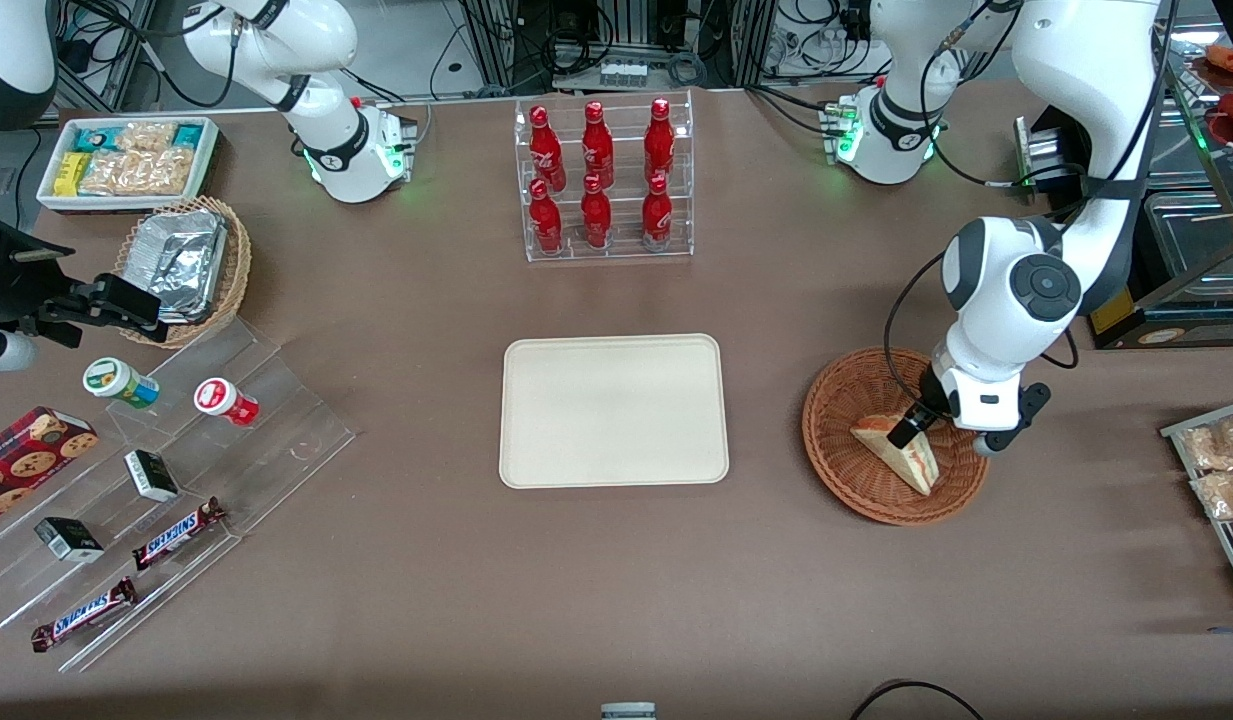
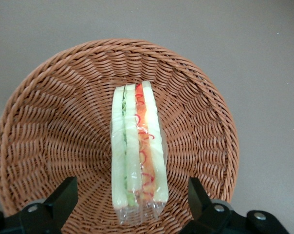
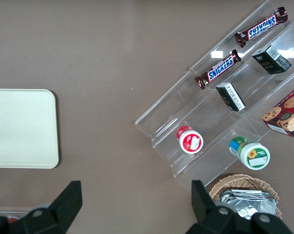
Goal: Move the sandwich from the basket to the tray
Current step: 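Lower the left gripper and close it on the sandwich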
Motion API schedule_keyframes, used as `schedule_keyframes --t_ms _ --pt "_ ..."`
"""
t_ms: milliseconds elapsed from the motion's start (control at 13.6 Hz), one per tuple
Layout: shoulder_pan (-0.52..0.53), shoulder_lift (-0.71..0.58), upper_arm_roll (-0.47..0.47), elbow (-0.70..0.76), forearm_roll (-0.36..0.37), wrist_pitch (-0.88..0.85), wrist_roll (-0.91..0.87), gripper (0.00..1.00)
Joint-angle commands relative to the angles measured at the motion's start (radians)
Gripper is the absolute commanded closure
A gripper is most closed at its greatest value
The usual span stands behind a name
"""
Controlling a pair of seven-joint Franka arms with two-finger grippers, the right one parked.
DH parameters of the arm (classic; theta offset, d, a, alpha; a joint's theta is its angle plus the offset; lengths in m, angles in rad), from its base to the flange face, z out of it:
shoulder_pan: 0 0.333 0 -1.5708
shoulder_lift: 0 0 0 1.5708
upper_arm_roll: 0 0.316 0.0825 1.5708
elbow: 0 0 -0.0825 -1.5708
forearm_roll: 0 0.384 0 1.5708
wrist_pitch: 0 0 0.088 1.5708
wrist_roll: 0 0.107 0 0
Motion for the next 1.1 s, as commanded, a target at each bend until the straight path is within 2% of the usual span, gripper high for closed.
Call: schedule_keyframes --t_ms 0,73,147,220,294,367,661,807,1028 --pt "-0.015 0.057 0.003 0.008 0.019 0.051 -0.028 0.00" --pt "-0.015 0.062 0.003 0.009 0.019 0.051 -0.028 0.00" --pt "-0.015 0.068 0.003 0.012 0.019 0.051 -0.028 0.05" --pt "-0.015 0.069 0.003 0.014 0.018 0.051 -0.030 0.33" --pt "-0.015 0.069 0.003 0.015 0.018 0.051 -0.030 0.69" --pt "-0.015 0.069 0.003 0.025 0.019 0.048 -0.033 0.99" --pt "-0.017 0.051 0.003 0.038 0.028 0.016 -0.028 1.00" --pt "-0.025 0.020 0.002 0.051 0.076 -0.060 -0.030 1.00" --pt "-0.058 -0.039 -0.001 0.078 0.087 -0.191 -0.028 1.00"
